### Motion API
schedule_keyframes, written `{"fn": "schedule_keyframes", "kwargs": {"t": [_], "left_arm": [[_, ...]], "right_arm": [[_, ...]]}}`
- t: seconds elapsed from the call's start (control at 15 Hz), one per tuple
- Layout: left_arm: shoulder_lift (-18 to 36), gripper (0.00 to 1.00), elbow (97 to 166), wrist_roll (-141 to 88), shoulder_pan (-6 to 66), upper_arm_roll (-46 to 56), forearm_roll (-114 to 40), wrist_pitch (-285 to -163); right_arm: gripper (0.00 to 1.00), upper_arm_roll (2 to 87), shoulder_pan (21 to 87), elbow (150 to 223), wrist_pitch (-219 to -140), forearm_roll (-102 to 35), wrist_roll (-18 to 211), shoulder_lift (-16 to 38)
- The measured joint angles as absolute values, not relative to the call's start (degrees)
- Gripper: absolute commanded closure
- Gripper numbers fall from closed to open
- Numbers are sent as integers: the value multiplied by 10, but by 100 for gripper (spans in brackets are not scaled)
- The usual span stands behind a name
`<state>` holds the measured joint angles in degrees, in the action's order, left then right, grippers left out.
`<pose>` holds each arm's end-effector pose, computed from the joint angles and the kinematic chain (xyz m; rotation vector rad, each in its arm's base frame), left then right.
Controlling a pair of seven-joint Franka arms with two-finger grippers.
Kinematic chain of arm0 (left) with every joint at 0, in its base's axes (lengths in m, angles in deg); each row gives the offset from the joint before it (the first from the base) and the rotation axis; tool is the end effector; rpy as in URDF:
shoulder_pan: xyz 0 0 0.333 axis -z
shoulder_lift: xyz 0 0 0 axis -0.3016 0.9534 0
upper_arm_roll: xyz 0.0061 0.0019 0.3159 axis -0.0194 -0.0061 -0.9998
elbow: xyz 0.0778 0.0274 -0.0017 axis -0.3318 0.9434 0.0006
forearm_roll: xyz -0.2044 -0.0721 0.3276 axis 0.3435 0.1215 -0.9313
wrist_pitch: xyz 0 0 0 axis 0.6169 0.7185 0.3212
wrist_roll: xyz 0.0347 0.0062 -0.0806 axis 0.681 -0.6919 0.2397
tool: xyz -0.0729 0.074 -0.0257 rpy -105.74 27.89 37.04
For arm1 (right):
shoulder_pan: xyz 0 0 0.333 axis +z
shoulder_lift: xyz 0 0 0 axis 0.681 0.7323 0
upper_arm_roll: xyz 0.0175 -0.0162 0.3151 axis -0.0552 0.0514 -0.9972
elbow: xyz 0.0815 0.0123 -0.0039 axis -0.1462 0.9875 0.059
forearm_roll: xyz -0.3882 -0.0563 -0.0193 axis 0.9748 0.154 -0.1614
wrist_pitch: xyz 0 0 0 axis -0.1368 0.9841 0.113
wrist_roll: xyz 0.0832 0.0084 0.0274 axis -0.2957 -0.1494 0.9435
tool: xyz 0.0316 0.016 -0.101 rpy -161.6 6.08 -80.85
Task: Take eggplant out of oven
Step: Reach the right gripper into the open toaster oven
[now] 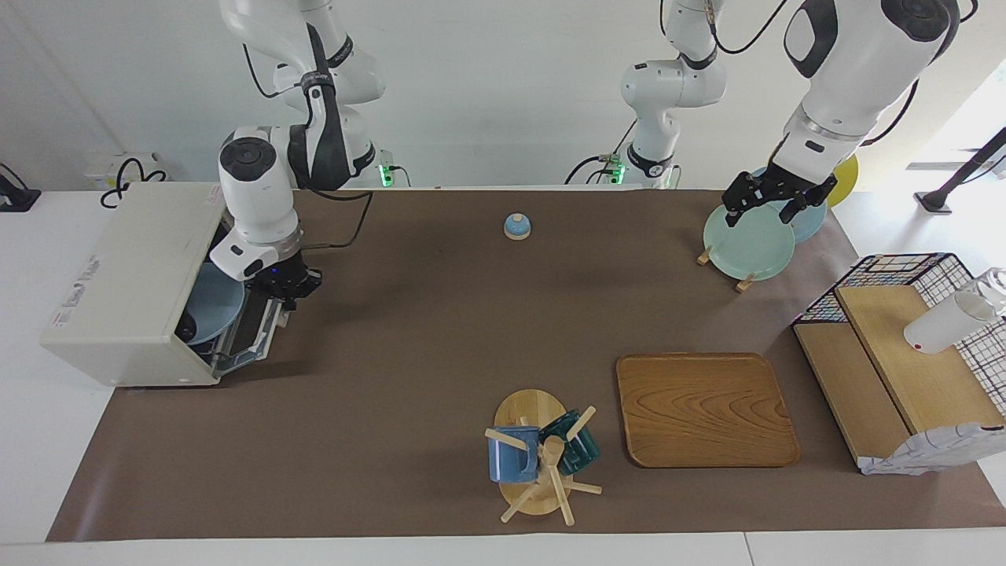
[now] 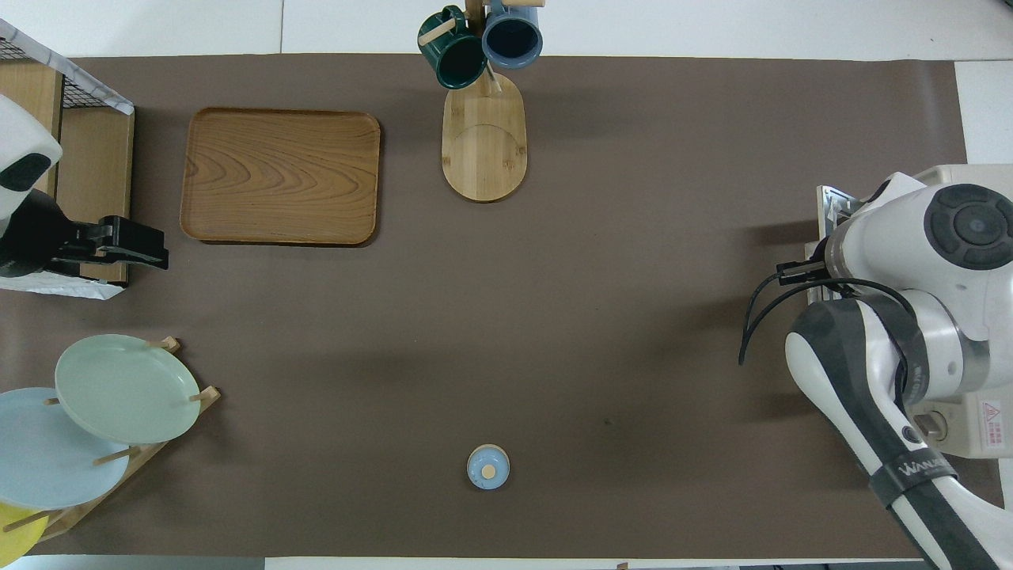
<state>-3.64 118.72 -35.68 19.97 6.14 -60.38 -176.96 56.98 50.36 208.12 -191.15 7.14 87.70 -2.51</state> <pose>0.5364 -0.0668 0.5988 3.1251 -0.0129 -0.0729 0.5423 0.0129 0.3808 2.9908 0.1875 0.0635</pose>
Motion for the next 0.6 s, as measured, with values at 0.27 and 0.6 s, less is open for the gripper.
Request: {"fn": "schedule_keyframes", "kwargs": {"t": [0.27, 0.6], "left_arm": [[-36, 0, 1187, -357, 199, 61, -604, -1769], [-36, 0, 1187, -357, 197, 61, -604, -1769]], "right_arm": [[100, 570, 503, 2093, -1943, 43, 877, -11], [100, 570, 506, 2104, -1977, 19, 877, 18]]}}
